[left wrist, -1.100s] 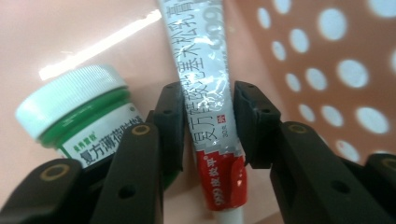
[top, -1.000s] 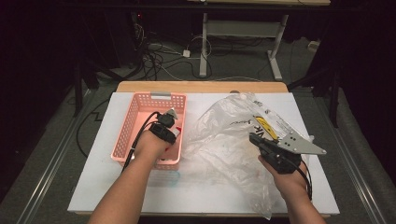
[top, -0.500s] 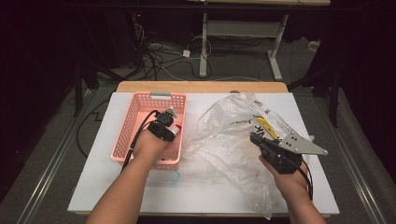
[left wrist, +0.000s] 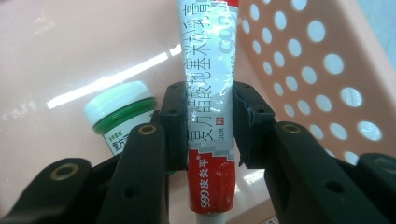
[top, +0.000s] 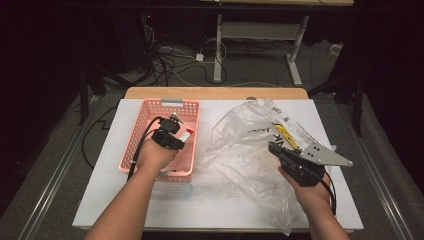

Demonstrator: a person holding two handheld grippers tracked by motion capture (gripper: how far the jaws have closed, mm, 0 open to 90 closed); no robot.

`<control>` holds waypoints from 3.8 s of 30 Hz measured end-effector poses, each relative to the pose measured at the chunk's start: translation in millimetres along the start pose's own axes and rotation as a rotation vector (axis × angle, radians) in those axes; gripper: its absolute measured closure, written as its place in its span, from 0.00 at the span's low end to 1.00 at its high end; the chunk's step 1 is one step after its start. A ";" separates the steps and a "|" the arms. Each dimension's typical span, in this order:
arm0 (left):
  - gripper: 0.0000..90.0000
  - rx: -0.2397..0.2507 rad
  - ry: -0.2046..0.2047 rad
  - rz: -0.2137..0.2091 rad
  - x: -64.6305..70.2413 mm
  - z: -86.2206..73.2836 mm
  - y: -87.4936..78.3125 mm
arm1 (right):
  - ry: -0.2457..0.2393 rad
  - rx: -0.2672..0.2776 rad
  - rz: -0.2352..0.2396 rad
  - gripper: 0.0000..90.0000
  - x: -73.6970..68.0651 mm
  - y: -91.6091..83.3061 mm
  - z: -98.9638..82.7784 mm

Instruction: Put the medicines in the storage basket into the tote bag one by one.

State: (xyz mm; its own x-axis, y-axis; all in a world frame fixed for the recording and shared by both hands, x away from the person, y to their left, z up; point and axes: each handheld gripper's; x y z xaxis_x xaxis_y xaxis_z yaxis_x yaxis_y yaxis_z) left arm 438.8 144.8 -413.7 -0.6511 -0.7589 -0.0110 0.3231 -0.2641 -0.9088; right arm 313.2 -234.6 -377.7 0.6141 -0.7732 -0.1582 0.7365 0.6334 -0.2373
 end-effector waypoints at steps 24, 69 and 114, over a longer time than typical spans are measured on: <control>0.74 0.277 0.039 0.017 8.1 -41.5 -38.2 | -0.004 -0.004 0.007 1.00 0.2 1.3 -2.1; 0.74 0.560 0.094 0.013 40.4 -78.0 -50.5 | -0.013 0.007 0.020 1.00 0.0 -2.3 -1.8; 0.74 0.621 0.298 -0.158 126.3 -58.9 -57.6 | -0.005 0.012 0.020 1.00 1.6 -3.9 -0.7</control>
State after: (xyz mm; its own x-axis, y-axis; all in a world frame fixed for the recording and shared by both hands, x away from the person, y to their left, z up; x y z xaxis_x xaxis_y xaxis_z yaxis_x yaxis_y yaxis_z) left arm 297.5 99.2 -387.3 -0.8542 -0.5115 -0.0931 0.4835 -0.7156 -0.5042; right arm 311.1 -238.4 -377.7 0.6302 -0.7602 -0.1576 0.7274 0.6491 -0.2224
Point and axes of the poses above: each handheld gripper's, and its own axes: y roughly forward along the jaws, z roughly out of its top, x roughly to its right, and after that the axes turned 13 degrees about y, right-handed
